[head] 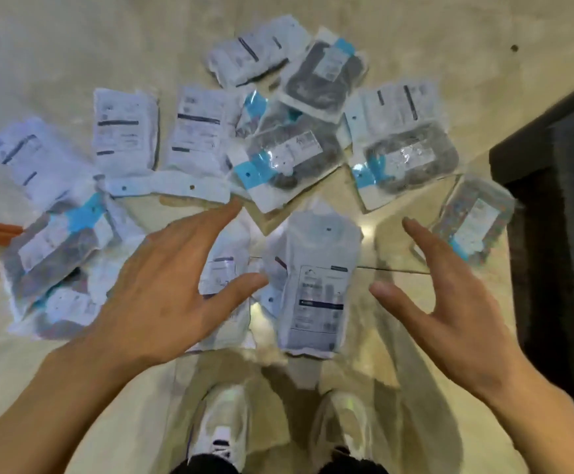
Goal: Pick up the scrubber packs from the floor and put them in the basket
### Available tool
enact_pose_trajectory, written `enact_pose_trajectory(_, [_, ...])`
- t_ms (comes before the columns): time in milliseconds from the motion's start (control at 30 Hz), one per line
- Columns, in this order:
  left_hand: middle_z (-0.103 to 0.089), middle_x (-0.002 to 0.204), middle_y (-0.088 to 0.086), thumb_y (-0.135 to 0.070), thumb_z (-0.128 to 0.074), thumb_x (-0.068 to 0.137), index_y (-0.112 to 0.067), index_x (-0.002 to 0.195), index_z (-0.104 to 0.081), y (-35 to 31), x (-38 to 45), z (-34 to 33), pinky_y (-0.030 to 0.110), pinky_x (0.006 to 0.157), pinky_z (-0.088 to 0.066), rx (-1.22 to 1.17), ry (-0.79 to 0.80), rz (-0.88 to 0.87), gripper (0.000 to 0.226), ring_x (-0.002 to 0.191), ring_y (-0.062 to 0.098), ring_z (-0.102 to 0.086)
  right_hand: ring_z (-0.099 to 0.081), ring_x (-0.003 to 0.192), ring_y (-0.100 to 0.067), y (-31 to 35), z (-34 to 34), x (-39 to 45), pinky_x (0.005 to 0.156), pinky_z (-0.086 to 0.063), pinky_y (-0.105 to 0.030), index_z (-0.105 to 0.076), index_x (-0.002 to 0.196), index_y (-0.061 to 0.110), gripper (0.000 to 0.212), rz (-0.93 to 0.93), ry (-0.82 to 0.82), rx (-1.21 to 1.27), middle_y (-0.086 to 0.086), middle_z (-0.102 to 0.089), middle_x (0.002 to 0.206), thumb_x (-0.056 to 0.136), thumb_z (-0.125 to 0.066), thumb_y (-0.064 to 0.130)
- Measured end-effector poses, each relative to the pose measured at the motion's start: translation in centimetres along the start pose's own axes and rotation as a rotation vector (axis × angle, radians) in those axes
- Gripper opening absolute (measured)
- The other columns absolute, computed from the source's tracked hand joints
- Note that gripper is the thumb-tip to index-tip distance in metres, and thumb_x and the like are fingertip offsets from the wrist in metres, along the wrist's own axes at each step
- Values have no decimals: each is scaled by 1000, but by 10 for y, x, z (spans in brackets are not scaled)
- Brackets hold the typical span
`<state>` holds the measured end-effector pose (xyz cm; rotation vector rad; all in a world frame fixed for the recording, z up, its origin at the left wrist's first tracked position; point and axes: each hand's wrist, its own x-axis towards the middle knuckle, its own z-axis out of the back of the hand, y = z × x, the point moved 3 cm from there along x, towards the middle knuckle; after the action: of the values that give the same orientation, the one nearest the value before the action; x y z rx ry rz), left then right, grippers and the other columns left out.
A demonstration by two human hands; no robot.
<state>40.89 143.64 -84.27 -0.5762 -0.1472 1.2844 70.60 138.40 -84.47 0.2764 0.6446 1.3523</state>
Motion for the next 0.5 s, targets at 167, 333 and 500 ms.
enact_pose_trajectory(167, [-52,153,-4,-89,-35,82,-34,157,-35,44,25,-67,40,105,-42,6,11,-53,93,136,21,-49,-30,134,9,-47,-73,25,107,-27,-22,-31,160,34,98,4,-44,20,23,-38,148,77,-43,86])
enact_pose_trajectory(333, [-58,147,-5,-80,-46,84,-35,155,-38,53,40,-97,33,93,-41,-24,-30,-139,85,128,17,-50,-41,145,-18,-62,-101,37,102,-35,-30,-32,160,29,94,-45,-48,-37,3,-44,160,81,-51,77])
enact_pose_trajectory(500, [-52,151,-14,-85,-46,78,-45,154,-32,52,30,-94,38,105,-43,-112,-18,-64,87,135,13,-47,-42,146,-21,-63,-104,32,110,-40,-42,-31,160,30,98,-159,-14,1,4,-42,162,79,-48,83])
